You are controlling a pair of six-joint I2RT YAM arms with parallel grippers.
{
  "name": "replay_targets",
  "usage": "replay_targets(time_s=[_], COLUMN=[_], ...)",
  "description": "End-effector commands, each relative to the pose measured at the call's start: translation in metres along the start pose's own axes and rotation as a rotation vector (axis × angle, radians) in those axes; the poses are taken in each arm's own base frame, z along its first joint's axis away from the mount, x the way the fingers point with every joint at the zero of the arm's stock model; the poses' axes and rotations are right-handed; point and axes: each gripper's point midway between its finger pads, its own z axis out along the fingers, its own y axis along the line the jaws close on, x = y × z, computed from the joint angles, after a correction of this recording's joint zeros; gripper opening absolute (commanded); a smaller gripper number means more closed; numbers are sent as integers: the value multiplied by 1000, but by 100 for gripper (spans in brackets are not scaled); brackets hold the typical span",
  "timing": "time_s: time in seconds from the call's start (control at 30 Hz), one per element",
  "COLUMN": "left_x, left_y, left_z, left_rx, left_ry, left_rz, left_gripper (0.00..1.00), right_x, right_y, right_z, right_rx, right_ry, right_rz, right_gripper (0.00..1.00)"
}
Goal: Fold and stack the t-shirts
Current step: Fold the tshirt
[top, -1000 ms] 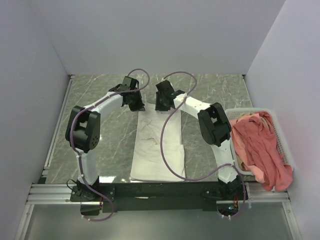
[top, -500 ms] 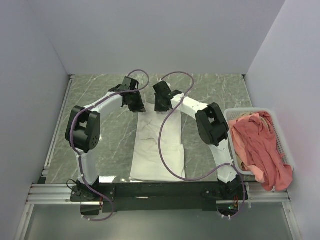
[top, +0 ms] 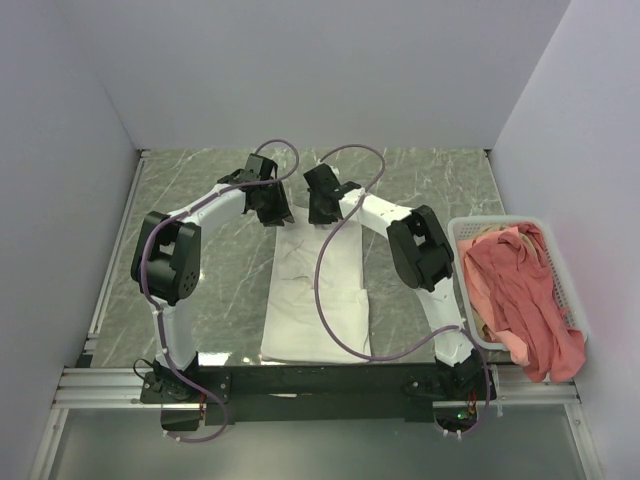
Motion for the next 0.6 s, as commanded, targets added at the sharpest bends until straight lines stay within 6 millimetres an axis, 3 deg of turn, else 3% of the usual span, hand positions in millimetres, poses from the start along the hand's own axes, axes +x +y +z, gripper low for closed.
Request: replay_targets(time_s=[0.0,0.2,0.33,0.57], left_x=[-1,-1,1,2], left_y=[-2,-2,0,2], left_z=[1,2,4,7], left_rx=[14,19,21,22], left_ry=[2,5,10,18], left_rz=[-8,-9,-12,-10], left_gripper=[40,38,37,37], right_x=[-12,-31,-54,-70], right_y=[8,10,16,13], right_z=[-6,-29,-58,-81], right_rx=[-9,-31,-69,-77], right_ry=[-40,-129,-225,-296], right_rz=[2,38,67,91], right_gripper=[3,0,0,0])
